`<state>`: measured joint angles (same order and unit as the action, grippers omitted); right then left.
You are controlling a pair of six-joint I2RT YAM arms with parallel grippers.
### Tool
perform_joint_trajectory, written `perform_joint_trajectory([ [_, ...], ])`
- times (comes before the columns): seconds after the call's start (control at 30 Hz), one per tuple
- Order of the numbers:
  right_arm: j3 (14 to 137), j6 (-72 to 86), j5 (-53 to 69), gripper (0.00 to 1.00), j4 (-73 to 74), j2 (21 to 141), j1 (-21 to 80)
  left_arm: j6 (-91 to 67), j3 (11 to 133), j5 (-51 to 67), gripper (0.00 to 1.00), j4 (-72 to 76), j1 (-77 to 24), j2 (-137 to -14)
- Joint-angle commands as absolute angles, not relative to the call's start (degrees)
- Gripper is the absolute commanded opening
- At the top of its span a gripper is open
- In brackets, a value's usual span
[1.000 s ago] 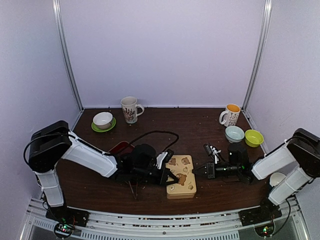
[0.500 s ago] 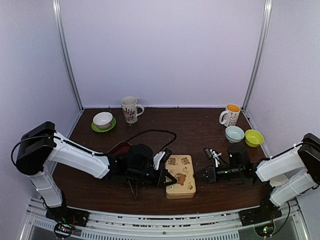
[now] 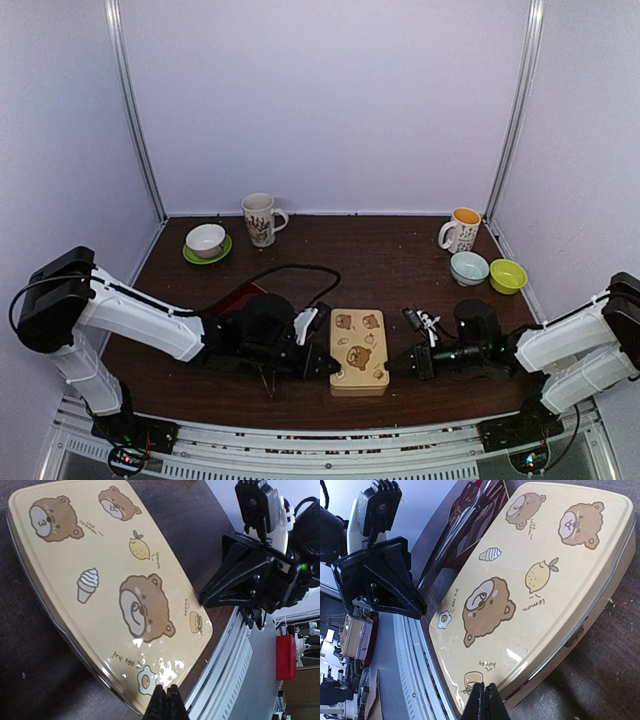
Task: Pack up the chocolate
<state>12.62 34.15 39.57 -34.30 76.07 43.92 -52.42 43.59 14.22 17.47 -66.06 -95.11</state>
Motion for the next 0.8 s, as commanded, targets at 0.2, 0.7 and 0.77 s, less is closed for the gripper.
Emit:
perform_joint_trajectory([
  [0.2, 12.6, 33.3, 36.1, 0.00, -24.0, 63.5, 47.7, -51.5, 44.9, 15.0, 0.00, 16.3, -67.5, -100.2],
  [0.7, 20.7, 26.2, 18.1, 0.00, -4.9, 59.3, 47.0, -41.6, 46.6, -0.8, 0.10, -8.3, -62.6, -78.7],
  [0.77, 21.4, 24.9, 12.6, 0.00, -1.6, 55.4, 45.2, -39.4, 45.7, -3.2, 0.41, -12.2, -60.0, -74.0],
])
